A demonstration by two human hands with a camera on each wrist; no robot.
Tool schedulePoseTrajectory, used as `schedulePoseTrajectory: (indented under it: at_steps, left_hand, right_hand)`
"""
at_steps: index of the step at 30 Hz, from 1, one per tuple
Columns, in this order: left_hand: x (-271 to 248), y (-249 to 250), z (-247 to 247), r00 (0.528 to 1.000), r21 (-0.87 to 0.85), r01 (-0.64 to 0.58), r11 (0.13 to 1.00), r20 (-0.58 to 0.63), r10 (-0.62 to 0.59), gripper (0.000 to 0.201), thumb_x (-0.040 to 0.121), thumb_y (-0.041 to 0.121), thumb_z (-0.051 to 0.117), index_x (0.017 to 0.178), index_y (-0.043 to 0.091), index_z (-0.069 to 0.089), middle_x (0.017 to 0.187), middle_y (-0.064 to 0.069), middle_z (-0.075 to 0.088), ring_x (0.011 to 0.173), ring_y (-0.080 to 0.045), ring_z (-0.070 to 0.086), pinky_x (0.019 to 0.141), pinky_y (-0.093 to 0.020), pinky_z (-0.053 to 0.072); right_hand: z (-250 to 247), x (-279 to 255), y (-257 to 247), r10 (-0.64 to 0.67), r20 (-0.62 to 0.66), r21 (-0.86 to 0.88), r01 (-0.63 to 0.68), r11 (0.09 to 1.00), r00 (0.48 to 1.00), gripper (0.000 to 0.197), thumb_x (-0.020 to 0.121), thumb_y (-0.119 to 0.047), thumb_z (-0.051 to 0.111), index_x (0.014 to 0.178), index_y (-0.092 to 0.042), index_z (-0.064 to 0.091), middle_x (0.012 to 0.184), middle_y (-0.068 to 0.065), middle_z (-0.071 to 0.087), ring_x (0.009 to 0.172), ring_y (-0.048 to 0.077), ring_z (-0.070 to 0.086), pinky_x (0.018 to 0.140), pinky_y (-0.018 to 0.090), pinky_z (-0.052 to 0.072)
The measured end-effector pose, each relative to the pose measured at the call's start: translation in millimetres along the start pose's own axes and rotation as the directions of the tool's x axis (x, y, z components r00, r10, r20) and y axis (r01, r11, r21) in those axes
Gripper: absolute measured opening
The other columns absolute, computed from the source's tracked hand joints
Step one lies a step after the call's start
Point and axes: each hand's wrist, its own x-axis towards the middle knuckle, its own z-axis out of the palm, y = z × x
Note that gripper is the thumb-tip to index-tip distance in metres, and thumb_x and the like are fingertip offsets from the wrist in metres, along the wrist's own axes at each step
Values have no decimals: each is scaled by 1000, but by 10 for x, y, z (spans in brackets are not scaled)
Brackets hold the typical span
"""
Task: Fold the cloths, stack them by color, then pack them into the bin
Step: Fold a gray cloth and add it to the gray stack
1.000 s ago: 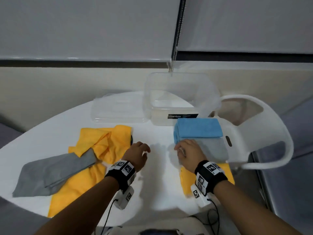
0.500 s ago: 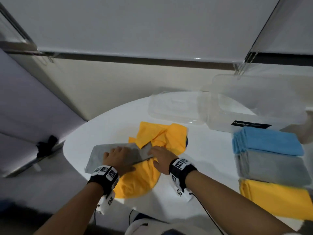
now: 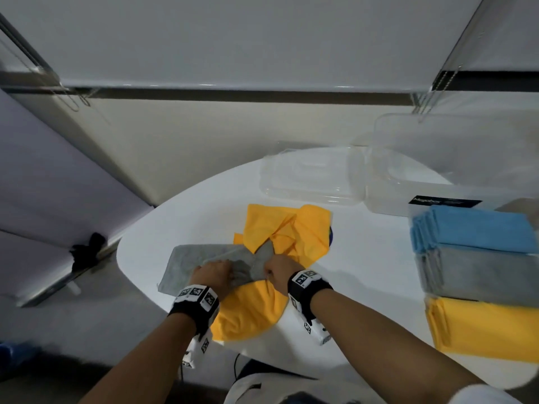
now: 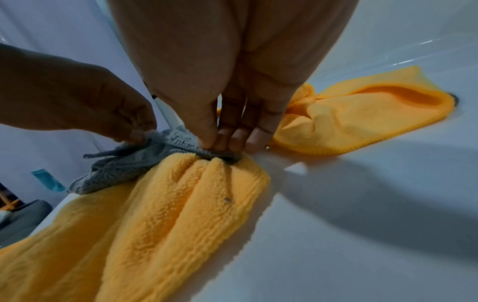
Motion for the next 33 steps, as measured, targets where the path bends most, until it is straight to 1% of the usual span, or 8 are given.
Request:
schedulePoseTrajectory:
  at_steps: [3,7,10,14,17,23,28,33]
  left_hand:
    - [-53,62,-177,997,-131,-34,991,-67,26,16,94,38,45,96,22,42,95,-6,64,90,-31,62,74,-36,45]
    - [-220,380,-623,970,-385,-196,902,-212,120,9,100,27,43,103,18,41,78,-7,58,74,-32,58,63,-34,41]
    - [-352,737,-1061,932,-503,-339,795,-297,209,14,98,37,49,101,23,48,77,-5,67,72,-22,63,64,-32,47]
    - [-538,1170,-1617,863,-498,-503,707,-326,385,36,71,37,82,91,30,53,68,5,67,65,-2,60,59,-15,45]
    - [-632,1420,-1939,786,-365,-608,705,-401,470,30,75,15,73,91,33,55,65,11,60,65,0,56,57,-9,38]
    - [-699,1612,-2564,627,-240,-711,661,-641,442,21,71,25,61,91,30,63,66,8,61,65,-2,57,59,-9,37]
    - [-572,1662,-2626,554,-179,-702,689,-746,370,17,80,38,62,87,24,67,79,8,66,75,-7,57,68,-11,39]
    - [-351,1553,-2398,521,-162,-625,763,-815,254,25,90,31,51,96,13,67,89,-7,65,88,-27,58,78,-31,40]
  right_hand:
    - [22,-103,20,-28,-136,111,44,993,990,13,90,-19,56,100,-11,60,106,8,56,97,28,56,78,39,49]
    - [-61,-304,-87,-97,-424,330,254,909,901,54,82,-22,68,132,-15,46,133,6,47,121,21,44,101,31,39]
    - [-312,-482,-154,11,-565,472,312,824,825,42,88,-19,65,124,-16,45,112,0,58,104,18,57,83,27,46]
    - [-751,-765,-28,139,-609,603,342,721,781,33,80,-20,61,106,-29,44,85,-3,60,73,12,58,62,21,44]
    - [-1065,-1038,195,91,-756,421,375,826,649,28,78,-21,48,101,-17,63,92,3,60,81,11,53,72,19,42]
    - [-1543,-1552,883,106,-886,199,164,966,451,22,87,-7,47,98,-9,65,93,9,64,88,22,56,76,19,35]
    - [-1688,-1982,1252,215,-860,282,80,956,463,14,94,-6,43,97,-15,52,82,-1,61,76,20,55,66,32,42]
    - [-1639,-2193,1474,193,-818,303,121,945,541,9,100,-31,50,98,-23,54,69,-10,58,66,8,54,61,21,40]
